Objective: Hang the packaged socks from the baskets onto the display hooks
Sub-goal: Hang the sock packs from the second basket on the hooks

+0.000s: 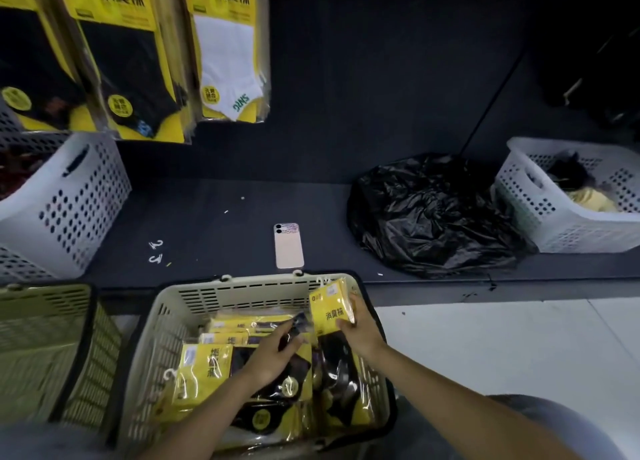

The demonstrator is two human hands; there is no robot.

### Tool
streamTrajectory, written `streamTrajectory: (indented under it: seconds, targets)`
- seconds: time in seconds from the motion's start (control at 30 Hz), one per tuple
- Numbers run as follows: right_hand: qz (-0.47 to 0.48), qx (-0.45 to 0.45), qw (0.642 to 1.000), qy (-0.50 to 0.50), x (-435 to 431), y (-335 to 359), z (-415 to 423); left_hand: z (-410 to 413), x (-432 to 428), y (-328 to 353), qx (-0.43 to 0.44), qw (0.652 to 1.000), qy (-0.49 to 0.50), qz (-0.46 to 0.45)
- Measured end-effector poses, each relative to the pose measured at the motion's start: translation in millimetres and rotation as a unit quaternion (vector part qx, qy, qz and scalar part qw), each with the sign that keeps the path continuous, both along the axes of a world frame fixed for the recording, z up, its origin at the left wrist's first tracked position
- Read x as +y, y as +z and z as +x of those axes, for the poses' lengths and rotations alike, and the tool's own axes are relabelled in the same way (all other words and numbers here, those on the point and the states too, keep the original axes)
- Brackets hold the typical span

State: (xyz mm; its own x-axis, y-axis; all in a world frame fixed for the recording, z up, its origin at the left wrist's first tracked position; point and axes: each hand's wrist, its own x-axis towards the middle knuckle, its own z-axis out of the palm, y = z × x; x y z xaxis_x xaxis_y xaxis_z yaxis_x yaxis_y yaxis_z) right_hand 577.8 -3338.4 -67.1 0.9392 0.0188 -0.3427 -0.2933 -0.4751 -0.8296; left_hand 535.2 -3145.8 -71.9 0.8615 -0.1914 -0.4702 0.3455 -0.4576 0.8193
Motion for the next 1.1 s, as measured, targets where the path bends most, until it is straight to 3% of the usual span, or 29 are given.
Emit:
streamTrajectory:
  seconds: [0.1,0.23,0.4,0.53,0.7,1.1]
  targets:
    - [0.012,-0.039,0.998,-0.037,0,22,11,5,-2,7,0.005,0.998,0.034,-0.053]
    - [0.122,-0.038,0.987,-0.096,3,62,28,18,-6,22,0.044,0.989,0.087,-0.115]
    - [0.235,0.017,0.971,-0.037,20,90,27,29,0,45,0.065,0.962,0.154,-0.217]
    - [0.169,0.069,0.982,-0.050,10,83,23,30,32,48,0.024,0.966,0.195,-0.165]
    - [0.027,0.152,0.984,-0.094,-25,43,16,14,72,26,0.062,0.959,0.264,-0.081]
    - [-0.030,0.171,0.983,-0.065,-9,1,19,5,72,9,0.076,0.945,0.296,-0.113]
